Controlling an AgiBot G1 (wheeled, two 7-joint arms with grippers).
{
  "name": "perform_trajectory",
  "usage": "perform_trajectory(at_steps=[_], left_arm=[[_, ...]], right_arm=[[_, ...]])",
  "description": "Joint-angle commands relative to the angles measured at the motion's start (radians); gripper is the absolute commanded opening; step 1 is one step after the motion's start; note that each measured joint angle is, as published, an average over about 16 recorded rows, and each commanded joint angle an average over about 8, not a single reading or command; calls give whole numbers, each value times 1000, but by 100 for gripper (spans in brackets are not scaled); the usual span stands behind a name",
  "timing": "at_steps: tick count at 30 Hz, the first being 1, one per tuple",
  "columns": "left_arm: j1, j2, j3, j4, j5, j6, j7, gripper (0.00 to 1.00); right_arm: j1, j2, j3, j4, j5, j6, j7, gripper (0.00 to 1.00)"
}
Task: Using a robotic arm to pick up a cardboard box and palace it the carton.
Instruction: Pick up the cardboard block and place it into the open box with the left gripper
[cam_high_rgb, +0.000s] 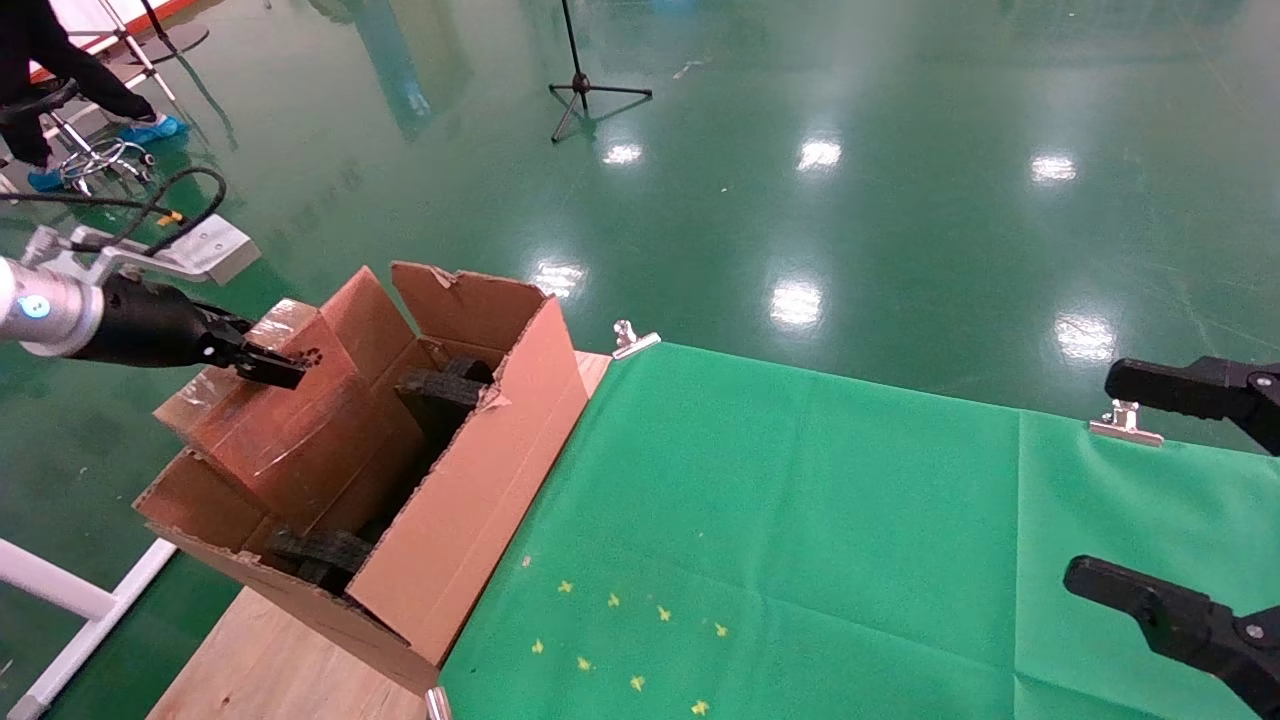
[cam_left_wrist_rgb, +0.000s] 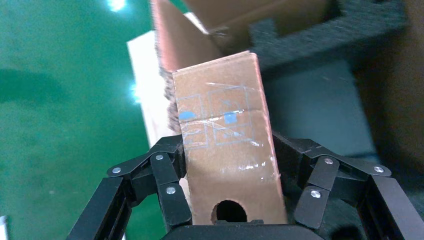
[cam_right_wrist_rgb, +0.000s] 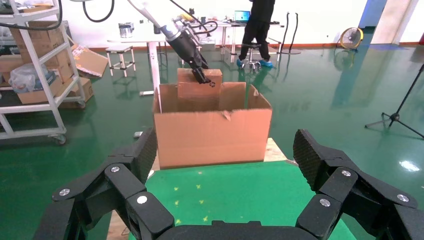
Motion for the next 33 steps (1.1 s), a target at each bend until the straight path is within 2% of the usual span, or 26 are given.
perform_trajectory(at_steps=[1,11,33], left_arm=[[22,5,-9,9,-12,-53,12,0],[68,26,-28,43,-39,-164,10,0],[221,45,-150,52,-214,-184,81,0]], right_arm=[[0,0,0,0,0,0,0,100],[0,0,0,0,0,0,0,100],[0,0,0,0,0,0,0,100]])
